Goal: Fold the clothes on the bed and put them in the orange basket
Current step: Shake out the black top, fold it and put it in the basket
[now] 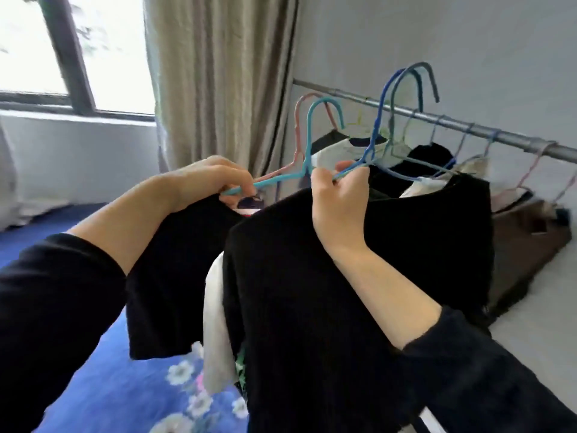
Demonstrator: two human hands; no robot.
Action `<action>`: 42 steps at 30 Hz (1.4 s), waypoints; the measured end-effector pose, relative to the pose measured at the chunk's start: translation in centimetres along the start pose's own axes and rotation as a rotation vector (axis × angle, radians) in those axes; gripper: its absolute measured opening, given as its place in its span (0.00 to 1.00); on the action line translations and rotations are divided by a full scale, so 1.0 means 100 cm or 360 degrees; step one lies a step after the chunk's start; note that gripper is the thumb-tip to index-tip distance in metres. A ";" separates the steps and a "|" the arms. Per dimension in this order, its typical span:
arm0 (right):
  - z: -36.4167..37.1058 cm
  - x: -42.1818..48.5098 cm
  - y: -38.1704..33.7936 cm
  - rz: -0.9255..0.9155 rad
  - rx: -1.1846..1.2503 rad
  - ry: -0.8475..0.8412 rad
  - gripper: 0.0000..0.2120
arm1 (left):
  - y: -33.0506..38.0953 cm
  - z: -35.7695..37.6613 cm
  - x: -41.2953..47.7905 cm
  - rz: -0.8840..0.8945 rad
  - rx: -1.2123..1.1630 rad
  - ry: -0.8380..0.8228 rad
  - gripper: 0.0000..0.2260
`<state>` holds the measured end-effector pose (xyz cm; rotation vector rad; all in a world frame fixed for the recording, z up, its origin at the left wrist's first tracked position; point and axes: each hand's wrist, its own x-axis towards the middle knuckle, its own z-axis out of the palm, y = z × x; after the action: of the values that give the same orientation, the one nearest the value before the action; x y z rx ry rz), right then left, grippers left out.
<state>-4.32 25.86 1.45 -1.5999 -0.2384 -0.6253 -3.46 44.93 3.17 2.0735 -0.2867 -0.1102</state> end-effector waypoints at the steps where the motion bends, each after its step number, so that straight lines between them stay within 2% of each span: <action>1: 0.032 -0.009 -0.003 0.0010 0.0023 -0.0051 0.08 | -0.015 -0.027 -0.022 -0.0051 0.0030 0.0053 0.12; 4: 0.142 -0.046 -0.018 0.0036 0.0150 -0.0209 0.08 | -0.058 -0.117 -0.099 -0.0207 0.0071 0.0328 0.12; 7: 0.236 -0.075 -0.041 0.0035 0.0226 -0.0347 0.08 | -0.087 -0.193 -0.158 -0.0367 0.0159 0.0639 0.18; 10: 0.332 -0.098 -0.065 -0.0021 0.0250 -0.0517 0.08 | -0.113 -0.255 -0.208 -0.0435 0.0209 0.1065 0.09; 13: 0.413 -0.108 -0.078 -0.0033 0.0220 -0.0747 0.06 | -0.146 -0.297 -0.235 -0.0400 0.0186 0.1454 0.06; 16: 0.489 -0.112 -0.083 -0.0093 0.0158 -0.1043 0.08 | -0.183 -0.339 -0.254 -0.0405 0.0211 0.1878 0.09; 18: 0.531 -0.113 -0.082 -0.0178 0.0073 -0.1218 0.07 | -0.203 -0.363 -0.263 -0.0390 0.0273 0.2076 0.13; 22: 0.621 -0.121 -0.078 -0.0303 0.0067 -0.1436 0.04 | -0.245 -0.414 -0.276 -0.0325 0.0528 0.2375 0.13; 27: 0.703 -0.127 -0.081 -0.0328 0.0227 -0.1492 0.02 | -0.281 -0.480 -0.283 -0.0249 0.0883 0.2551 0.14; 30: 0.752 -0.134 -0.082 -0.0311 0.0348 -0.1489 0.03 | -0.293 -0.519 -0.281 -0.0200 0.0971 0.2543 0.19; 33: 0.795 -0.136 -0.081 -0.0270 0.0545 -0.1427 0.07 | -0.312 -0.557 -0.277 0.0002 0.1038 0.2521 0.21; 38: 0.844 -0.125 -0.063 -0.0169 0.0690 -0.1279 0.04 | -0.367 -0.601 -0.243 0.0148 0.0946 0.2261 0.21; 40: 0.847 -0.124 -0.034 -0.0063 0.0693 -0.1160 0.06 | -0.396 -0.597 -0.225 0.0152 0.0838 0.2159 0.19; 42: 0.843 -0.120 0.018 0.0054 0.0510 -0.1029 0.04 | -0.434 -0.582 -0.199 0.0061 0.0758 0.2098 0.16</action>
<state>7.83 109.71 -7.33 -1.4450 -0.7479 -0.0172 -4.42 119.56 -6.30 2.1324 0.5051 1.4030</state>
